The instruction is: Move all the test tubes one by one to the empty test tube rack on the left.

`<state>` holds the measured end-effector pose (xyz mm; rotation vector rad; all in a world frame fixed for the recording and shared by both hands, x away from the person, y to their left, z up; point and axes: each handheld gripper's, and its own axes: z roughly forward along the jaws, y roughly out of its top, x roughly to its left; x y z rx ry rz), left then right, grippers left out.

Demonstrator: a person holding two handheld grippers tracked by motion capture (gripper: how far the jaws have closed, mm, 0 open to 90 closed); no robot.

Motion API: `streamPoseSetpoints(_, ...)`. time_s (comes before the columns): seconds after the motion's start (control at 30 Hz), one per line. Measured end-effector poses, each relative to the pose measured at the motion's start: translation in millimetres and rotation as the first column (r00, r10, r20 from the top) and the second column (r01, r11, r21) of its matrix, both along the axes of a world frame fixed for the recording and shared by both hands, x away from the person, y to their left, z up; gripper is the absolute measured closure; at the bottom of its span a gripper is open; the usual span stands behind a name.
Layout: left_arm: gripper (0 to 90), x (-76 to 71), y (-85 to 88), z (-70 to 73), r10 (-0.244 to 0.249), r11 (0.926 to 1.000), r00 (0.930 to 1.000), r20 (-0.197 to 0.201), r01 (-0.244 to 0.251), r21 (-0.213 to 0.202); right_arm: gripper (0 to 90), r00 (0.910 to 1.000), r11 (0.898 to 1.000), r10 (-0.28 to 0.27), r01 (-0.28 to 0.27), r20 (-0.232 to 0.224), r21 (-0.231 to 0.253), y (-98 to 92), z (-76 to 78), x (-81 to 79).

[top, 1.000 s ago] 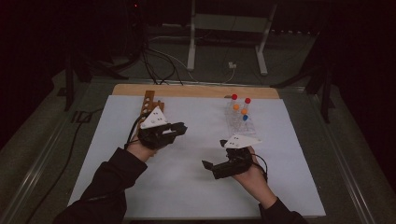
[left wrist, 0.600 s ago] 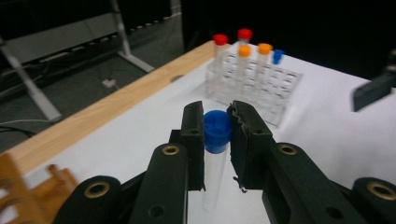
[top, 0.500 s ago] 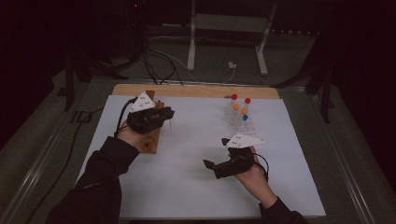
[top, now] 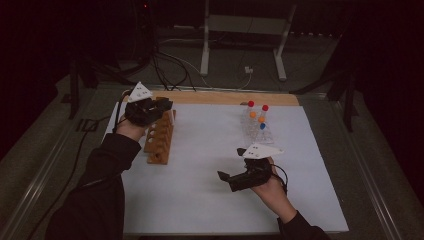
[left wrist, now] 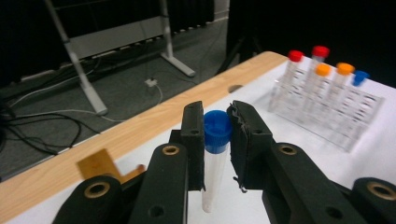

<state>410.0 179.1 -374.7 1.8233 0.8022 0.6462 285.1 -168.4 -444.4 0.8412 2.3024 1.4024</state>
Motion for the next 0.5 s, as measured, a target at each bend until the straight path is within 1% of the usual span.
streamPoseSetpoints(0.1, 77.3, 7.8, 5.4, 3.9, 0.028, 0.9996, 0.9996, 0.005, -0.028, -0.001, 0.0, 1.0000, 1.000, 0.003, -0.003, -0.004, -0.002, 0.2, -0.7, 0.0)
streamPoseSetpoints(0.13, 77.3, 11.8, 7.9, 5.3, 0.038, 0.9993, 0.9993, 0.004, -0.038, -0.007, 0.0, 1.0000, 1.000, 0.005, -0.005, -0.006, -0.002, 0.3, -0.8, 0.0)
streamPoseSetpoints(0.2, 77.3, 17.8, 10.7, 6.8, 0.061, 0.9981, 0.9981, 0.010, -0.061, 0.001, 0.0, 1.0000, 1.000, 0.007, -0.007, -0.006, -0.003, 0.5, -0.8, -0.1)
streamPoseSetpoints(0.23, 77.3, 21.1, 12.1, 7.2, 0.068, 0.9977, 0.9977, 0.006, -0.068, -0.008, 0.0, 0.9999, 1.000, 0.009, -0.009, -0.007, -0.001, 0.3, -0.6, -0.2)
streamPoseSetpoints(0.4, 77.3, 36.6, 19.0, 6.2, 0.113, 0.9934, 0.9936, 0.008, -0.113, -0.021, 0.0, 0.9998, 1.000, 0.014, -0.014, -0.011, 0.003, -1.1, -1.2, 0.6)
streamPoseSetpoints(0.5, 77.3, 45.7, 21.7, 5.5, 0.141, 0.9900, 0.9900, 0.009, -0.141, -0.014, 0.0, 0.9997, 1.000, 0.017, -0.017, -0.019, 0.007, -1.9, -2.6, 1.4)
